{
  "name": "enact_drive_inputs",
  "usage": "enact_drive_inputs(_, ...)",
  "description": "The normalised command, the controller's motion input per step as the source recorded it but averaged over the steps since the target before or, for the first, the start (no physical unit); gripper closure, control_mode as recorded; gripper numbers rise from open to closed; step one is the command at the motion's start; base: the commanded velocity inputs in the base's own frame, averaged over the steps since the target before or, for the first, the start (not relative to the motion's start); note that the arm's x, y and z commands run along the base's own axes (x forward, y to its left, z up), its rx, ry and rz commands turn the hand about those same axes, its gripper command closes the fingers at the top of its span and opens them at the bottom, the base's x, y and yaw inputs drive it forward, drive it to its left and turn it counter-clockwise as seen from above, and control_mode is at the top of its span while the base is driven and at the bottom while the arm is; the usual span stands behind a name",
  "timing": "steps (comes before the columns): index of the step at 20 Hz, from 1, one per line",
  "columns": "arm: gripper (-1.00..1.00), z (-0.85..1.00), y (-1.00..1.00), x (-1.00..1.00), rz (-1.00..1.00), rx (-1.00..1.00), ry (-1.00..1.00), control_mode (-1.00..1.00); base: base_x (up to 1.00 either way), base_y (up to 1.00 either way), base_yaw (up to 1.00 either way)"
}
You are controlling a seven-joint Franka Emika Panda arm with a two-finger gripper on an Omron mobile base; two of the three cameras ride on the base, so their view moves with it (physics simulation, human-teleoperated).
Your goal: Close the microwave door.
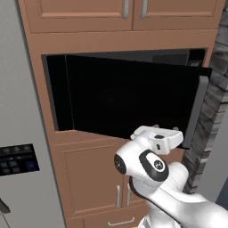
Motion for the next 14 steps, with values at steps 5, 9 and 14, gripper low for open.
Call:
enact_drive_inputs(5,-1.0,0.0,-0.49,0.63,0.14,0.0,0.0,-1.0,0.0,0.0,0.0)
enact_drive_inputs(9,-1.0,0.0,-0.51,0.62,0.15,0.0,0.0,-1.0,0.0,0.0,0.0)
enact_drive_inputs(14,-1.0,0.01,-0.43,0.52,0.18,0.0,0.0,-1.0,0.0,0.0,0.0)
